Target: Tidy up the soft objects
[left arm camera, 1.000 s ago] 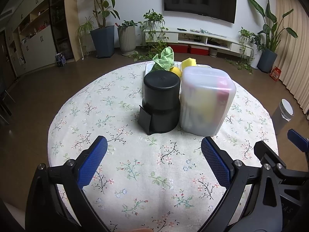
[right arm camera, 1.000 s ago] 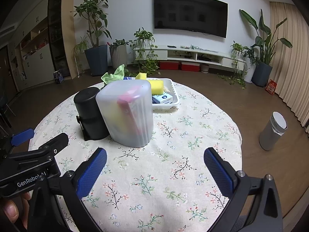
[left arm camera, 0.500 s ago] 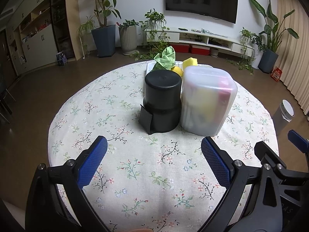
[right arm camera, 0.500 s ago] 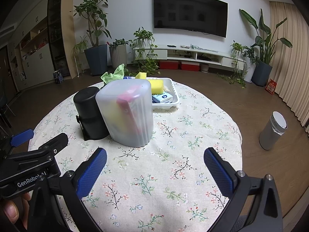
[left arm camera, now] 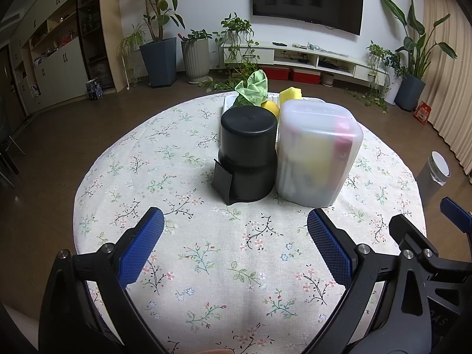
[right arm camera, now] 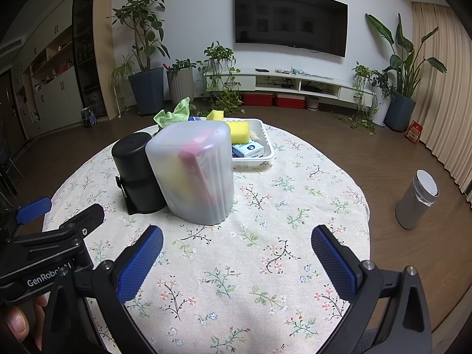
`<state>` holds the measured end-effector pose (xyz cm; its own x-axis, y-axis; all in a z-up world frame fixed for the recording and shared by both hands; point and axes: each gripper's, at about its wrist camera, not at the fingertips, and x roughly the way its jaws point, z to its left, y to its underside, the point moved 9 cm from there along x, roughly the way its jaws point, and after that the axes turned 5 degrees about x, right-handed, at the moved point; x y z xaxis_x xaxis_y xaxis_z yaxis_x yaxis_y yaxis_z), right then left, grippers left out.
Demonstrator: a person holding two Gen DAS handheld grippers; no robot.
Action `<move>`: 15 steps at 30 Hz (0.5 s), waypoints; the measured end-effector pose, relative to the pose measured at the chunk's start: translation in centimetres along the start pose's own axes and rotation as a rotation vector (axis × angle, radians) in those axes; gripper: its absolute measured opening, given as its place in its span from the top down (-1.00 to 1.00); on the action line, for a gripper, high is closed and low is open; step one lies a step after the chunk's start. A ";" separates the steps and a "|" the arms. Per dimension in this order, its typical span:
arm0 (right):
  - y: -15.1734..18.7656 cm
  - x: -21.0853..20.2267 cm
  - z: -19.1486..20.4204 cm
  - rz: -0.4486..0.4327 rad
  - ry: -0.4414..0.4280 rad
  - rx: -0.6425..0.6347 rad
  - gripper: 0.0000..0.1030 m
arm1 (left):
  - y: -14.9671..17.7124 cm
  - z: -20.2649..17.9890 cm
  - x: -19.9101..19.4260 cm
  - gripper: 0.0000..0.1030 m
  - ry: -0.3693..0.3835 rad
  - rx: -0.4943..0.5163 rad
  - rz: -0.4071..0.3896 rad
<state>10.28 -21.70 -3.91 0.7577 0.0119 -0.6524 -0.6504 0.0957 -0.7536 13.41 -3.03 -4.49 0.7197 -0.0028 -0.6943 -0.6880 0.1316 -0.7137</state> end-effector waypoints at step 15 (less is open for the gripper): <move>0.0 0.1 0.0 0.000 0.002 0.001 -0.99 | 0.1 -0.1 0.1 -0.92 0.001 -0.001 0.003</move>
<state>10.36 -21.70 -3.98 0.7578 0.0102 -0.6524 -0.6501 0.0965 -0.7537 13.40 -3.16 -4.60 0.7176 -0.0037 -0.6965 -0.6902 0.1309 -0.7117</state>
